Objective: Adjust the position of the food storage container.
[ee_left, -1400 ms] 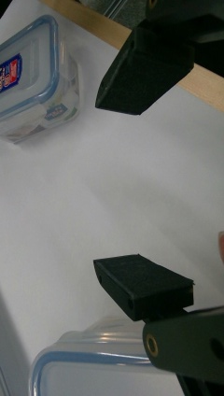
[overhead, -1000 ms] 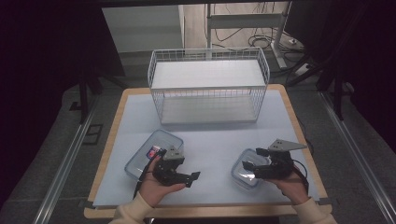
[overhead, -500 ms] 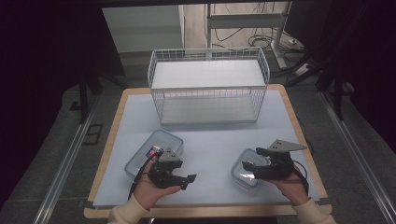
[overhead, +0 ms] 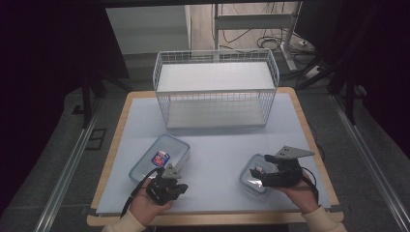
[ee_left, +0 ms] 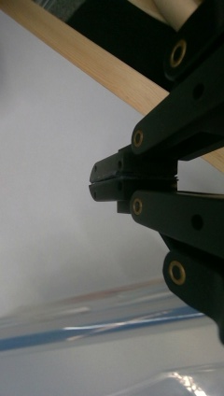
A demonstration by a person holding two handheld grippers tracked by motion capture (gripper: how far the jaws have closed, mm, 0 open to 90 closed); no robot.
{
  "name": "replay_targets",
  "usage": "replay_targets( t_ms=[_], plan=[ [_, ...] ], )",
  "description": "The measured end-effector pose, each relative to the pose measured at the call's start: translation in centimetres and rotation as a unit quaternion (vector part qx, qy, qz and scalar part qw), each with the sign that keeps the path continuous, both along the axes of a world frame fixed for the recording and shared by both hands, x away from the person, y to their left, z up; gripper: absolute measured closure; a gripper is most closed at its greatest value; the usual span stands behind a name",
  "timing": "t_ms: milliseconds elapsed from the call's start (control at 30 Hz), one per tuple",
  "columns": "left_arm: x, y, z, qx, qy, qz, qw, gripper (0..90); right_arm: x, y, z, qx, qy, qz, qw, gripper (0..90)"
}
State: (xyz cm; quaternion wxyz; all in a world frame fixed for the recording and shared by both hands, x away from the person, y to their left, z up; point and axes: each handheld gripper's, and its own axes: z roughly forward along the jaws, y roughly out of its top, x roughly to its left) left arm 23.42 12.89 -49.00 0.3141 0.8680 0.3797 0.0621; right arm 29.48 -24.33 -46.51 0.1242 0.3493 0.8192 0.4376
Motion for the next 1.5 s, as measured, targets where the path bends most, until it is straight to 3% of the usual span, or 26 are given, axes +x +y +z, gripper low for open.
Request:
replay_targets(
  t_ms=[300,1000,1333,1500],
  plan=[
    [-0.6,1.3,-1.1,0.022,0.012,0.026,0.9994,90.0,0.0,-0.1,-0.1,-0.003,0.000,-0.002,1.0000,19.2],
    [-0.8,3.5,-0.9,0.012,0.022,0.047,0.9986,90.0,-0.1,-0.2,-0.1,-0.006,-0.004,-0.004,1.0000,19.2],
    [-0.7,5.6,-1.0,0.008,0.028,0.069,0.9972,90.0,-0.1,-0.3,-0.2,-0.008,-0.002,-0.006,0.9999,19.2],
    [-0.7,6.6,-1.1,0.024,0.029,0.084,0.9957,90.0,-0.1,-0.4,-0.2,-0.009,-0.001,-0.007,0.9999,19.2]
  ],
)
